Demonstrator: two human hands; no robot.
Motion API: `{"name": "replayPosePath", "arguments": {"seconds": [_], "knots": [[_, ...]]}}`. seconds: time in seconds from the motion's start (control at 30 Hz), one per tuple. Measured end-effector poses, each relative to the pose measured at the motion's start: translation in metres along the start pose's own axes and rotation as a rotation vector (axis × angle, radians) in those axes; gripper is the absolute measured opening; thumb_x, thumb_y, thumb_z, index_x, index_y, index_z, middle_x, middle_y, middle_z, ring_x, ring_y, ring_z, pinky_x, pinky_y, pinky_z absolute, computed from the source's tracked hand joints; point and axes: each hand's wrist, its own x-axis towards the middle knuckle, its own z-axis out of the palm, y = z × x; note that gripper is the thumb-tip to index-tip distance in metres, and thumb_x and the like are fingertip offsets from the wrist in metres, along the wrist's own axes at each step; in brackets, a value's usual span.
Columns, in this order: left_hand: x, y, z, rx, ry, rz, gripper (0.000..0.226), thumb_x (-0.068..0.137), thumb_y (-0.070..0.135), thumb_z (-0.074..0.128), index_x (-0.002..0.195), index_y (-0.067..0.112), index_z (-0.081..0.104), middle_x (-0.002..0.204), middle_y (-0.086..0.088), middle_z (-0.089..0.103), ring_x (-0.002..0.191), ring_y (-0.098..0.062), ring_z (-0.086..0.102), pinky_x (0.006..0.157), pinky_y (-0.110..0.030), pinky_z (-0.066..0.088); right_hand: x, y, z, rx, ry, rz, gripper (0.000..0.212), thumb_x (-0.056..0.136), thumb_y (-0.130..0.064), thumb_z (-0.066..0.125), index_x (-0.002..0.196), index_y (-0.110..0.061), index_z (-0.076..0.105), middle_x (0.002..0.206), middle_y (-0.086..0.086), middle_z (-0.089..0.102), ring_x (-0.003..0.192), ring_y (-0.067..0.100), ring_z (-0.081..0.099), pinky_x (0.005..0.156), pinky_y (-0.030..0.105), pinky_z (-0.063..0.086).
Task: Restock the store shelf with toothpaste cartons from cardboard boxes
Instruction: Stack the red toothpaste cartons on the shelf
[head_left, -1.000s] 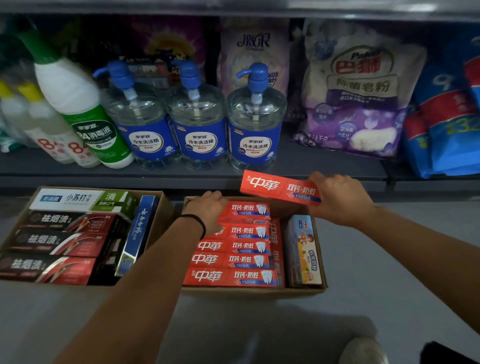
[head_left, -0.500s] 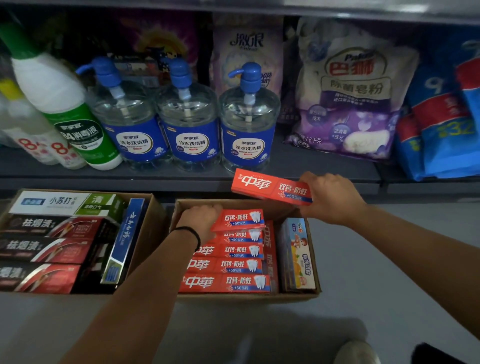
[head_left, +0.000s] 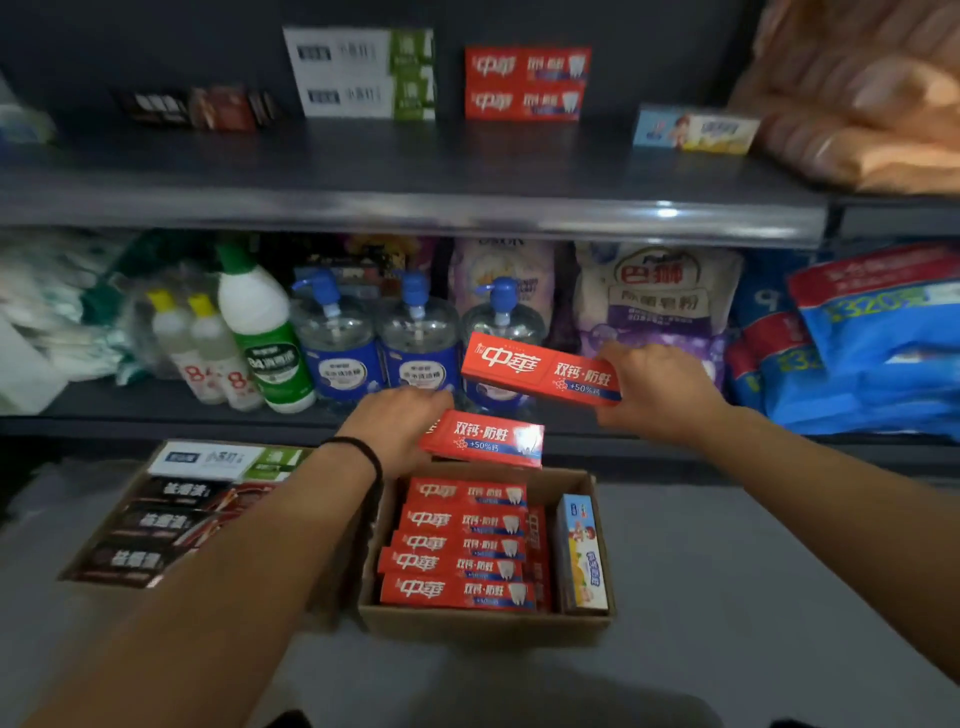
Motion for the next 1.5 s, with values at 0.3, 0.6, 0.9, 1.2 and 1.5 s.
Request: {"name": "replayPosePath", "arguments": {"seconds": [0.3, 0.6, 0.9, 1.2, 1.5], "knots": [[-0.053, -0.017, -0.123, 0.134, 0.240, -0.011, 0.039, 0.082, 0.031, 0.061, 0.117, 0.020, 0.051, 0.114, -0.001, 0.060, 0.108, -0.025, 0.056, 0.080, -0.037, 0.047, 0.005, -0.035, -0.122, -0.076, 0.178, -0.098, 0.052, 0.072, -0.047, 0.069, 0.110, -0.016, 0.053, 0.103, 0.007, 0.067, 0.091, 0.031, 0.062, 0.068, 0.032, 0.041], [-0.039, -0.059, -0.201, 0.158, 0.406, 0.003, 0.041, 0.080, 0.027, 0.065, 0.118, 0.021, 0.050, 0.115, 0.001, 0.060, 0.107, -0.022, 0.055, 0.078, -0.034, 0.044, 0.056, -0.032, -0.190, -0.212, 0.276, -0.005, 0.050, 0.076, -0.045, 0.068, 0.114, -0.018, 0.050, 0.105, 0.009, 0.065, 0.094, 0.031, 0.062, 0.073, 0.037, 0.048], [0.048, -0.090, -0.239, 0.212, 0.467, -0.014, 0.038, 0.081, 0.031, 0.063, 0.116, 0.024, 0.049, 0.110, 0.005, 0.059, 0.104, -0.019, 0.055, 0.076, -0.034, 0.046, 0.151, 0.000, -0.207, -0.253, 0.300, 0.037, 0.053, 0.081, -0.044, 0.067, 0.122, -0.018, 0.047, 0.112, 0.007, 0.065, 0.096, 0.029, 0.064, 0.078, 0.038, 0.051], [0.153, -0.122, -0.233, 0.205, 0.481, 0.002, 0.038, 0.082, 0.031, 0.065, 0.115, 0.026, 0.049, 0.111, 0.007, 0.059, 0.103, -0.016, 0.056, 0.073, -0.030, 0.042, 0.256, 0.040, -0.172, -0.298, 0.257, 0.052, 0.050, 0.085, -0.045, 0.064, 0.126, -0.019, 0.050, 0.116, 0.008, 0.064, 0.102, 0.030, 0.062, 0.083, 0.038, 0.050], [0.227, -0.145, -0.219, 0.176, 0.479, 0.004, 0.035, 0.083, 0.034, 0.061, 0.114, 0.024, 0.050, 0.109, 0.004, 0.060, 0.100, -0.021, 0.058, 0.074, -0.032, 0.046, 0.339, 0.056, -0.141, -0.230, 0.198, 0.062, 0.062, 0.080, -0.039, 0.074, 0.129, -0.017, 0.044, 0.128, 0.009, 0.058, 0.111, 0.030, 0.059, 0.088, 0.040, 0.048]]}}
